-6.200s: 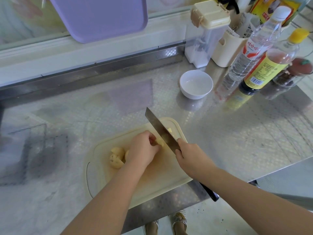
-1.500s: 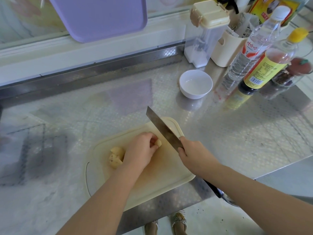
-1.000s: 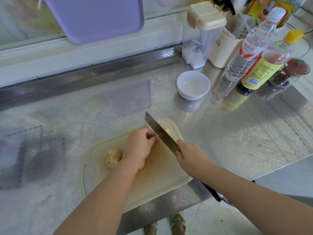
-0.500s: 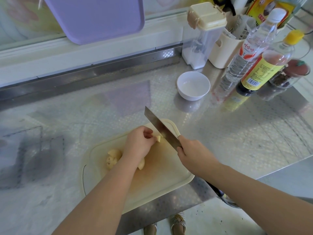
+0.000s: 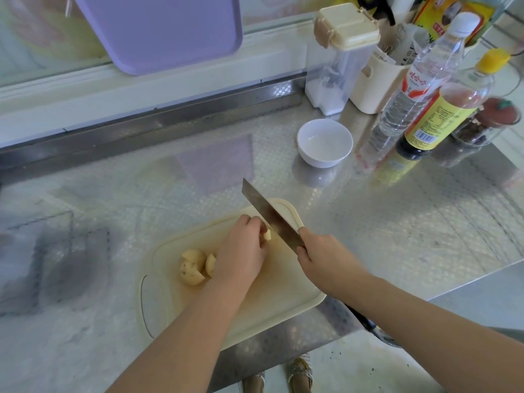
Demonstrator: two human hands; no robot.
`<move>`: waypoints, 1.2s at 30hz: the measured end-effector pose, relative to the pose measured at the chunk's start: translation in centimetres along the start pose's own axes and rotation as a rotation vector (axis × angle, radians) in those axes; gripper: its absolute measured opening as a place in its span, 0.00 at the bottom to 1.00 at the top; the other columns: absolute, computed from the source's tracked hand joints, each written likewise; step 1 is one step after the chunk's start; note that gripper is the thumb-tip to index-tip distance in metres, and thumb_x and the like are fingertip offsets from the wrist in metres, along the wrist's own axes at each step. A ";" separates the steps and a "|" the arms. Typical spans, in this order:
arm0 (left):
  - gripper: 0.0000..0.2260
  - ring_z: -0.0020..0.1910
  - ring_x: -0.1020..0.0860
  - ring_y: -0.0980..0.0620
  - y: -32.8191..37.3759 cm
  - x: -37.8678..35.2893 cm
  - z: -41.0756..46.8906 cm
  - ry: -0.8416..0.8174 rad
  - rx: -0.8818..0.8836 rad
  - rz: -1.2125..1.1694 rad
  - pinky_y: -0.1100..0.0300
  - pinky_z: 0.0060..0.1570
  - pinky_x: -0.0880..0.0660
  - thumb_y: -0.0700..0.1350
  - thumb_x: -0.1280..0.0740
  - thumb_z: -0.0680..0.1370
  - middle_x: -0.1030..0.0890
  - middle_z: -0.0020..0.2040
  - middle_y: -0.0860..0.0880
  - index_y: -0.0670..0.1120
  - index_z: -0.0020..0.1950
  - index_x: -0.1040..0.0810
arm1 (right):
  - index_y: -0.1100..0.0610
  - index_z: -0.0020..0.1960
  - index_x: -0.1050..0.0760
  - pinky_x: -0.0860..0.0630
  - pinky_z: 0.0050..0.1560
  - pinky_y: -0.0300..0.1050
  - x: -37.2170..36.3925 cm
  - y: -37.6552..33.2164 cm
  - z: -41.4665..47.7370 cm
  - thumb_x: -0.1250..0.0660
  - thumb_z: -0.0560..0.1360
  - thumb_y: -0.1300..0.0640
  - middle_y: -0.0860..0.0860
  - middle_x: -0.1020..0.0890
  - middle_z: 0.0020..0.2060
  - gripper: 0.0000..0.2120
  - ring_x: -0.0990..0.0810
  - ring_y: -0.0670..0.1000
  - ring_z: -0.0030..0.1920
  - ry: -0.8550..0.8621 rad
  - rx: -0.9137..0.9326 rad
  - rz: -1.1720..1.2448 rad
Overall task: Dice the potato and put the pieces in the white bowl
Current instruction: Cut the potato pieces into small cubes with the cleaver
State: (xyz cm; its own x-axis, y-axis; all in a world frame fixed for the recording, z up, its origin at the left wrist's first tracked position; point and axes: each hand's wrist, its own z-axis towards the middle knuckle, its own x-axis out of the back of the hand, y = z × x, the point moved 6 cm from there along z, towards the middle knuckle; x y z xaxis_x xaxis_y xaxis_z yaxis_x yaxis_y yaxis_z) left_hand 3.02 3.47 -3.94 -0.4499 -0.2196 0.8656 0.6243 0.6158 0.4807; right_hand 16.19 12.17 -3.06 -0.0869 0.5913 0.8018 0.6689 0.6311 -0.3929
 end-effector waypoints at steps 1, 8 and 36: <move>0.07 0.47 0.23 0.50 0.1 -0.1 -0.1 0.009 -0.012 -0.009 0.57 0.44 0.26 0.44 0.32 0.76 0.24 0.50 0.51 0.49 0.54 0.23 | 0.53 0.55 0.34 0.21 0.38 0.55 -0.1 0.0 -0.1 0.47 0.84 0.53 0.53 0.24 0.36 0.06 0.22 0.54 0.35 0.000 -0.001 -0.004; 0.07 0.45 0.22 0.52 -0.8 0.1 -0.3 0.054 0.068 -0.135 0.59 0.44 0.26 0.46 0.29 0.75 0.20 0.46 0.51 0.48 0.51 0.21 | 0.52 0.60 0.34 0.20 0.39 0.55 -0.5 -0.3 -0.6 0.48 0.84 0.53 0.52 0.24 0.36 0.07 0.22 0.54 0.35 -0.003 0.016 -0.059; 0.06 0.43 0.19 0.54 -1.4 -0.2 -0.5 0.041 0.154 -0.244 0.56 0.46 0.22 0.47 0.28 0.75 0.17 0.43 0.53 0.47 0.49 0.18 | 0.53 0.64 0.35 0.18 0.41 0.53 -2.7 -0.5 0.5 0.47 0.84 0.55 0.50 0.27 0.36 0.09 0.20 0.54 0.39 -0.101 -0.021 -0.094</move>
State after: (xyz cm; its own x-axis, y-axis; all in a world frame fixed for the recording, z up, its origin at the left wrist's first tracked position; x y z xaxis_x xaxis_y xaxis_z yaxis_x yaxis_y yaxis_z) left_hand 2.54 2.26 -4.69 -0.5468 -0.4038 0.7335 0.3947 0.6482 0.6511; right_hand 15.66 10.49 -5.28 -0.2232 0.5783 0.7847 0.6694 0.6761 -0.3079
